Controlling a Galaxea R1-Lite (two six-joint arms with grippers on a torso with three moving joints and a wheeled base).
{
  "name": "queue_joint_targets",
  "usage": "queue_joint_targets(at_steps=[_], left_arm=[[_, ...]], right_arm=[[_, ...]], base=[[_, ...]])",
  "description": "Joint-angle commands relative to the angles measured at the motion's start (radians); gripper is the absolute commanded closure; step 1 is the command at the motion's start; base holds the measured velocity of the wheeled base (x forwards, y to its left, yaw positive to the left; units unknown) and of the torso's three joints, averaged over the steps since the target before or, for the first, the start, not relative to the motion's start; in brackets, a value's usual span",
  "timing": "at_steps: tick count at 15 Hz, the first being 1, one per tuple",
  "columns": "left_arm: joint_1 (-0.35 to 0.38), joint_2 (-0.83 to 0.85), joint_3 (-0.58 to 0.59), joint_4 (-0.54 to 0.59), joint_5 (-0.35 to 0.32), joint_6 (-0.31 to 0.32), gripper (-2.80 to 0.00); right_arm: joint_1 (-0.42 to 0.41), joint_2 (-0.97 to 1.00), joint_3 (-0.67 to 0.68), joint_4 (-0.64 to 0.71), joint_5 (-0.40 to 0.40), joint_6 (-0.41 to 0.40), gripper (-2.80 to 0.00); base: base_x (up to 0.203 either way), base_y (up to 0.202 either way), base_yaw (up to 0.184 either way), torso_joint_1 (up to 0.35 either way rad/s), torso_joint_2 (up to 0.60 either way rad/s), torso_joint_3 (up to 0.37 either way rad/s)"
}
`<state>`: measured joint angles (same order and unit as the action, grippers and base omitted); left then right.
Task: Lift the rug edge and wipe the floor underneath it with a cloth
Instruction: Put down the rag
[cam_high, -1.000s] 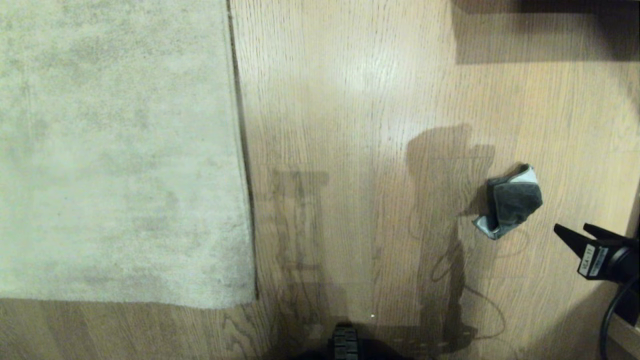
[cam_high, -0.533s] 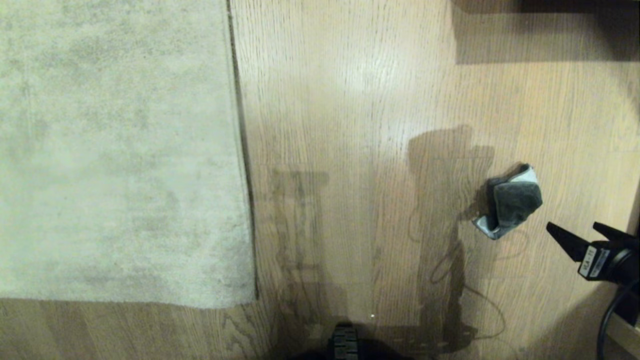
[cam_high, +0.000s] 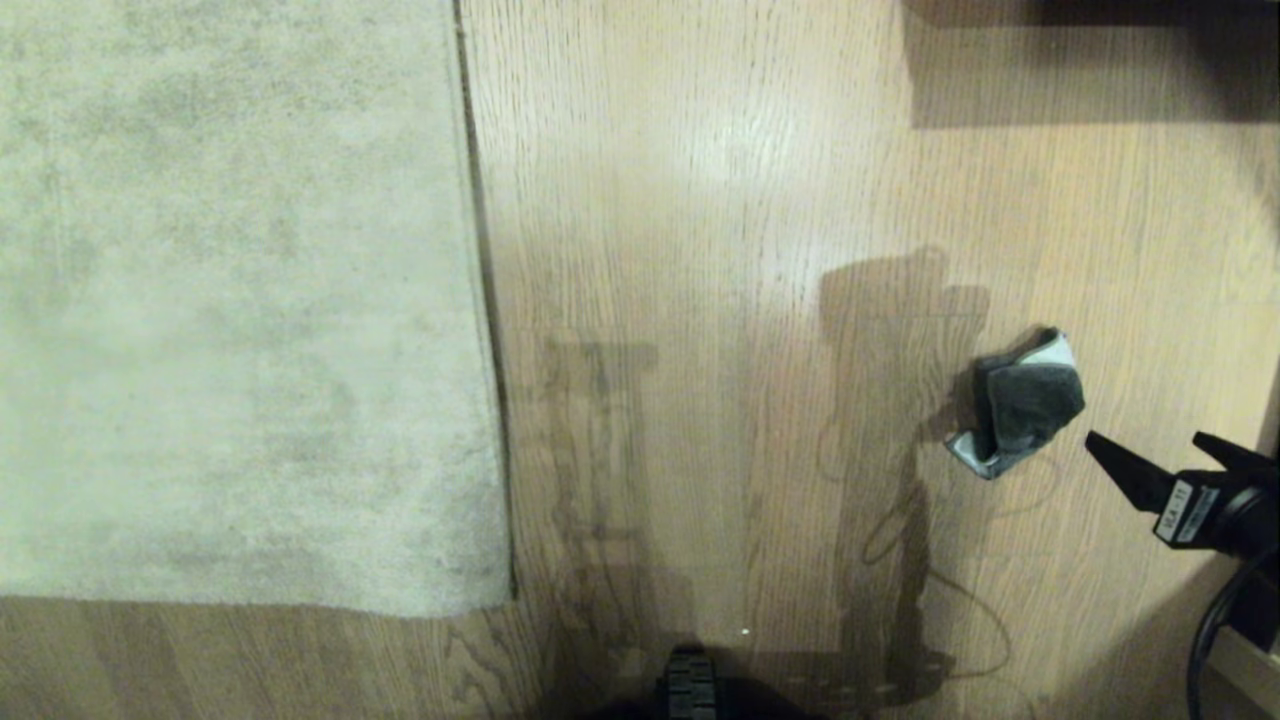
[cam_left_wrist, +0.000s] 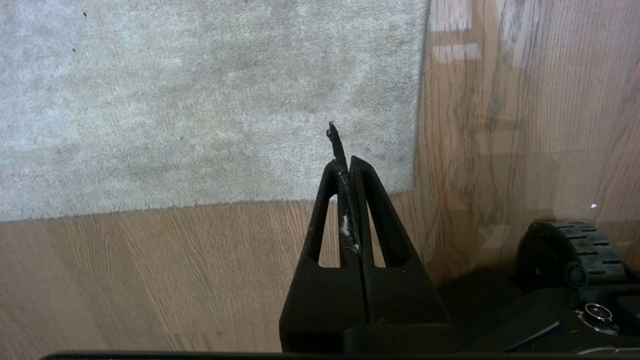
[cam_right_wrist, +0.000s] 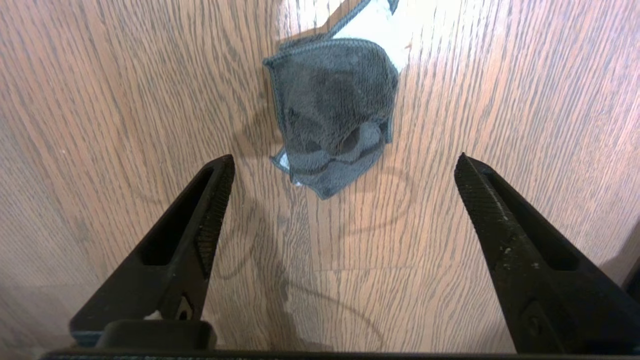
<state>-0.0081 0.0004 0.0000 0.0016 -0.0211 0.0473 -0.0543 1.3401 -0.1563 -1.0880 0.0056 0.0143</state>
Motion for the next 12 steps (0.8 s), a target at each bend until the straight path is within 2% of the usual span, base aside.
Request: queue_joint_targets(at_steps=[1,12], left_arm=[[0.000,0.000,0.000,0.000,0.000,0.000,0.00],[0.000,0.000,0.000,0.000,0.001,0.000,0.00]], right_arm=[[-0.003,-0.032,0.002,-0.006,-0.002,0.003,-2.80],[-0.003,-0.209,0.086,0.022,0.001,-0.008,-2.80]], base=[[0.000,0.000,0.000,0.000,0.00,0.000],[0.000,0.000,0.000,0.000,0.00,0.000]])
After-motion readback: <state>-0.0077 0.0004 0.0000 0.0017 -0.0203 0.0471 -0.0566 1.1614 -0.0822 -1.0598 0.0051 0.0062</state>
